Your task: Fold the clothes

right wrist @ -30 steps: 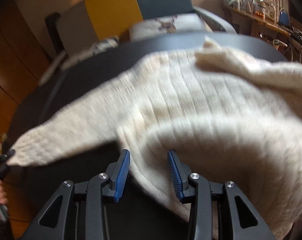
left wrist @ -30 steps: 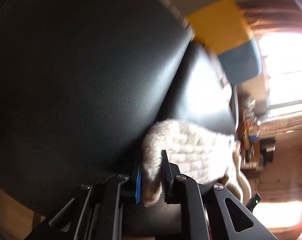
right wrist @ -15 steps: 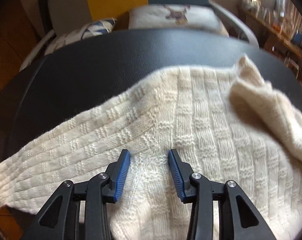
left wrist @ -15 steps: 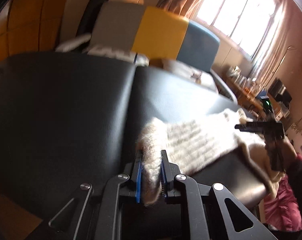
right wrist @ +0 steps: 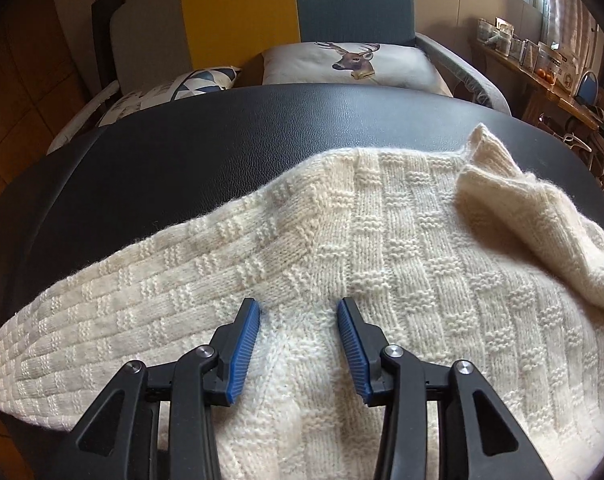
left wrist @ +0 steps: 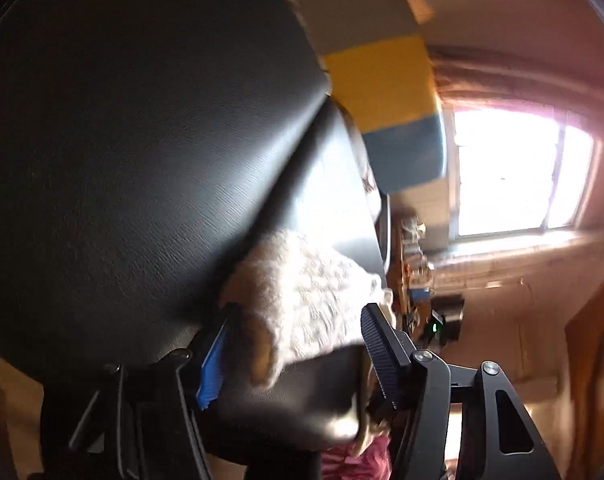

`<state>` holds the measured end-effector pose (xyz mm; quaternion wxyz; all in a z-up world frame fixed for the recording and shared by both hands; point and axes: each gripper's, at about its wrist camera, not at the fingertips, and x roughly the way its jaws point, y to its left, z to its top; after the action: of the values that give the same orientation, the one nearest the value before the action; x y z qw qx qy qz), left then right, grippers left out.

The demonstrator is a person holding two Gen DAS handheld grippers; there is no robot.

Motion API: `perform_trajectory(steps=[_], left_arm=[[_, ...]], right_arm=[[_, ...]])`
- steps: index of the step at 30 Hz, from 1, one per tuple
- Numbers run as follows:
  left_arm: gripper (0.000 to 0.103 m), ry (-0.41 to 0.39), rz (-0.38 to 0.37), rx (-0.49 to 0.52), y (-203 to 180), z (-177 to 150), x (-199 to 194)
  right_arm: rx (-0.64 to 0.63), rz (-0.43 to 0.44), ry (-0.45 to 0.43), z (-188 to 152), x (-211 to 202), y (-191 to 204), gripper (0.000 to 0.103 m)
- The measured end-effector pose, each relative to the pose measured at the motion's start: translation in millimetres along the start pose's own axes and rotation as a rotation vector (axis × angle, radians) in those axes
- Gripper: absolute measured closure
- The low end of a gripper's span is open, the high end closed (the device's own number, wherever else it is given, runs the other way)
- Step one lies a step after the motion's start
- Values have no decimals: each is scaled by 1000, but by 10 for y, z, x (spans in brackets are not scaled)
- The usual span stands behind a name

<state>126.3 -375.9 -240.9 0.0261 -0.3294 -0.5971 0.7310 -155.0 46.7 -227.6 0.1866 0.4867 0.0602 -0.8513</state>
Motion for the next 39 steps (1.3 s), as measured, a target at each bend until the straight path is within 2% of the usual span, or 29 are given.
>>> perform_trajectory(steps=[2,4,5,6,7,8,10,12,14,16,19,24,25,28,32,33,35,39], left_arm=[[46,10,18,-17,27,45,57],[59,-6,28,-12,-9,64,73],[91,-51,57,18,-79,50,36],[90,-101,104,97,-217,10,-11],[90,-139,158,240,-445,-77,-53],[90,-133,169,340,-618,-163,-52],[89,-75,160,431,-805,-283,14],[86,-36,207,517,-863,-390,106],[79,43,227,564,-824,-500,185],[70,109,225,561,-712,-589,222],[68,158,217,602,-652,-715,268],[65,232,224,719,-852,-836,422],[63,235,220,709,-858,-813,409],[55,189,236,556,-696,-562,284],[51,53,241,335,-408,-163,-148],[48,4,275,304,-355,-74,-262],[45,-76,376,280,-297,64,-401],[43,-97,478,332,-386,146,-317]], right_arm=[[-8,-1,-6,-11,-1,10,60],[-12,1,-14,-23,-5,11,60],[-12,3,-17,-30,-6,9,60],[-12,4,-20,-38,-6,7,60],[-11,5,-22,-46,-7,6,60],[-10,5,-25,-55,-10,5,60],[-7,5,-31,-72,-15,1,60],[-8,5,-35,-85,-22,-3,60],[-10,6,-36,-90,-25,-1,60],[-11,7,-37,-95,-28,0,60],[-12,8,-38,-96,-29,-1,60],[-11,10,-42,-95,-37,-10,60],[-10,11,-43,-97,-37,-10,60],[-11,11,-49,-110,-36,-9,60],[-9,4,-71,-146,-47,2,60],[-9,0,-75,-152,-50,9,60],[-8,-7,-78,-156,-54,22,60],[-3,-15,-75,-148,-60,31,60]])
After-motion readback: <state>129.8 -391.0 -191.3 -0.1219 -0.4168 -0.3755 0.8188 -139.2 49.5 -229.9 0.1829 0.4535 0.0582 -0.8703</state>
